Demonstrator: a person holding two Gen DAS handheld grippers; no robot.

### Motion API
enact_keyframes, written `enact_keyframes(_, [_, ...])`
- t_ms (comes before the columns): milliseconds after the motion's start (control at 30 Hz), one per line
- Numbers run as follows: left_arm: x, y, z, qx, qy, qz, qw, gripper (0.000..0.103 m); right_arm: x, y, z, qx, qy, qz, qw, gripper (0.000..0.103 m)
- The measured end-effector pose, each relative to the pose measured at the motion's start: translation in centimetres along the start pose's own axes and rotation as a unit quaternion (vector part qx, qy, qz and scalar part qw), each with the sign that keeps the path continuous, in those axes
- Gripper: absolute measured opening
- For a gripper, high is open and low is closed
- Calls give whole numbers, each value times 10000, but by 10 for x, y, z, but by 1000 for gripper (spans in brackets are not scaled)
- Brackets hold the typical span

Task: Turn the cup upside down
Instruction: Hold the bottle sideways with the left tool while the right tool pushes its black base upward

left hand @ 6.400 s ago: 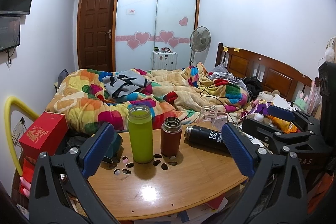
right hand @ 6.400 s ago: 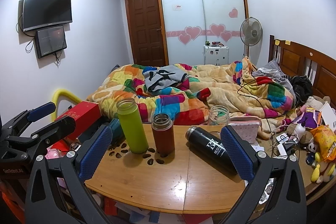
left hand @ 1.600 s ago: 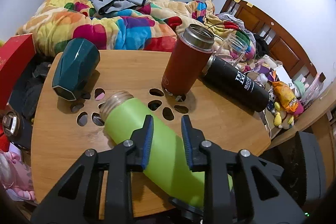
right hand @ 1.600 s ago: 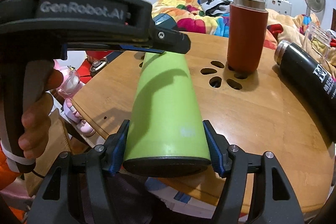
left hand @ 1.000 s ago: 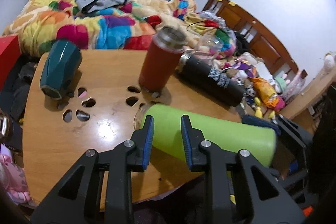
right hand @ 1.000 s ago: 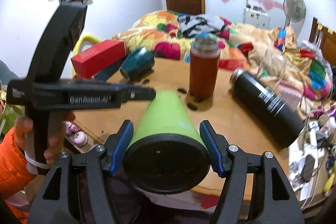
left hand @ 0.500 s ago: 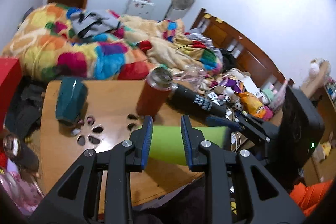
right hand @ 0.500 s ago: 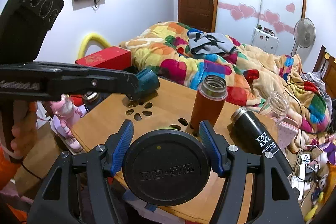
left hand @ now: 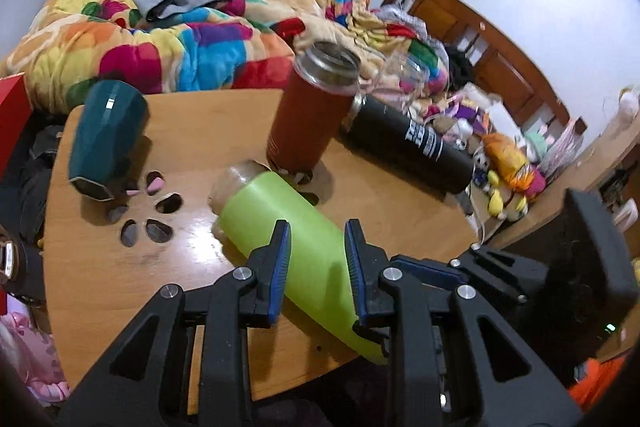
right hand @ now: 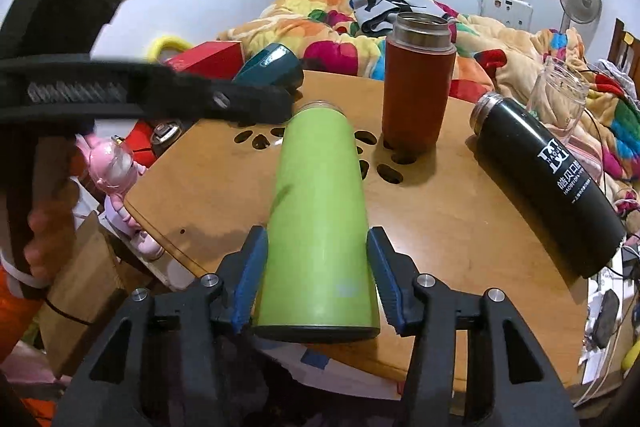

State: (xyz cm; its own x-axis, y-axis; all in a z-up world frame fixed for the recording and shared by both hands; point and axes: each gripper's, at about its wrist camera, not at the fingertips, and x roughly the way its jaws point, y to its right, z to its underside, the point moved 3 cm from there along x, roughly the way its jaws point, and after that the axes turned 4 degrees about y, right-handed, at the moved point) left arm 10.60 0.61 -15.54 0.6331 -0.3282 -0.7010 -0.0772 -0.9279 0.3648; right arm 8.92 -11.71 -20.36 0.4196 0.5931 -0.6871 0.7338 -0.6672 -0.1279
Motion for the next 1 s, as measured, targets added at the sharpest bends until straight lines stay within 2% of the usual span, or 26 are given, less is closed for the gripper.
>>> enact_keyframes(33, [6, 2, 2, 34, -64, -20, 10000, 26, 0, -1, 2, -21, 21, 7, 10000, 50])
enact_keyframes(167, [15, 5, 5, 206, -87, -211, 9995, 26, 5, -7, 17, -256, -65, 222, 9994, 64])
enact_keyframes(233, [16, 4, 5, 202, -96, -280, 9994, 26, 12, -8, 28, -316, -144, 356, 9988, 65])
enact_keyframes(333, [18, 0, 6, 140, -136, -296, 9994, 27, 25, 0, 43, -50, -343, 352, 9988, 65])
enact_keyframes(400, [17, -4, 6, 10, -150, -202, 9997, 27, 23, 3, 46, 59, -154, 391, 9991, 64])
enact_keyframes(567, [12, -4, 5, -59, -114, -223, 9997, 27, 20, 3, 48, 196, -94, 378, 9990, 63])
enact_keyframes(733, [-8, 1, 2, 37, 30, -191, 9998, 27, -4, 2, 32, 233, 146, 302, 9992, 63])
enact_keyframes(933, [-62, 18, -13, 187, 569, 209, 9980, 27, -46, -8, -4, -101, 660, 360, 9971, 63])
enact_keyframes(1000, [-83, 22, -20, 215, 761, 450, 9959, 27, -54, -12, -17, -232, 783, 351, 9960, 63])
